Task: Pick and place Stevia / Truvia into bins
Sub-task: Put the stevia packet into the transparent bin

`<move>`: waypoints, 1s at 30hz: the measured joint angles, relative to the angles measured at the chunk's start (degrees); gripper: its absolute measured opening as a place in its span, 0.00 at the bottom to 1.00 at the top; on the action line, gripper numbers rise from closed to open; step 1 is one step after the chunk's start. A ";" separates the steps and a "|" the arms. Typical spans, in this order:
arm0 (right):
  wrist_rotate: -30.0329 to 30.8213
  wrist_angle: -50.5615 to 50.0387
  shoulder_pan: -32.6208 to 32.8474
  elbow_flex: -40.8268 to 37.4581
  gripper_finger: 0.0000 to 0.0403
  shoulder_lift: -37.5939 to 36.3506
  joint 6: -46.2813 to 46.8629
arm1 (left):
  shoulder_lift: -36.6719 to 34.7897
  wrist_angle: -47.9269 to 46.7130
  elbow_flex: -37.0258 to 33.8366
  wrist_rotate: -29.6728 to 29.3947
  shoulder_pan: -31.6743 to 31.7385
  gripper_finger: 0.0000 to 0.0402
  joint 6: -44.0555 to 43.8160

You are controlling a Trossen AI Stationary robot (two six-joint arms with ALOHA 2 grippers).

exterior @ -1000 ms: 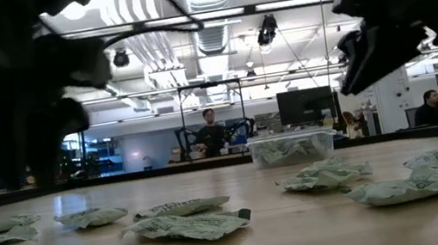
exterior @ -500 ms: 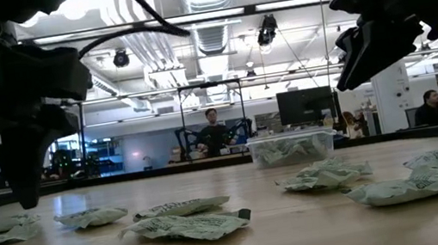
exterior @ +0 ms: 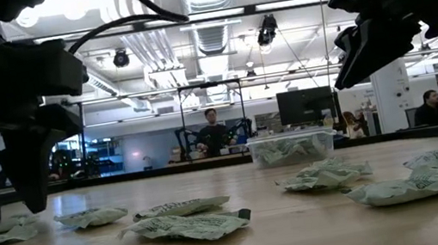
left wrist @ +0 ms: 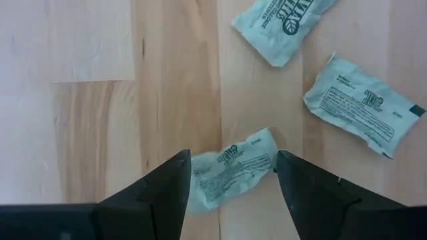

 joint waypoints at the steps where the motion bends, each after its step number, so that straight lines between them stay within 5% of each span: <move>1: 0.00 0.01 0.00 -0.01 0.28 0.00 0.00 | 0.01 0.74 -0.40 0.05 -0.03 0.51 -0.01; 22: 0.00 0.17 0.00 -0.04 0.24 0.00 -0.02 | -0.03 3.78 -2.34 0.20 -0.07 0.51 -0.42; 30: 0.00 0.17 0.00 -0.04 0.22 0.00 -0.02 | -0.03 3.66 -2.36 0.00 -0.06 0.37 -0.48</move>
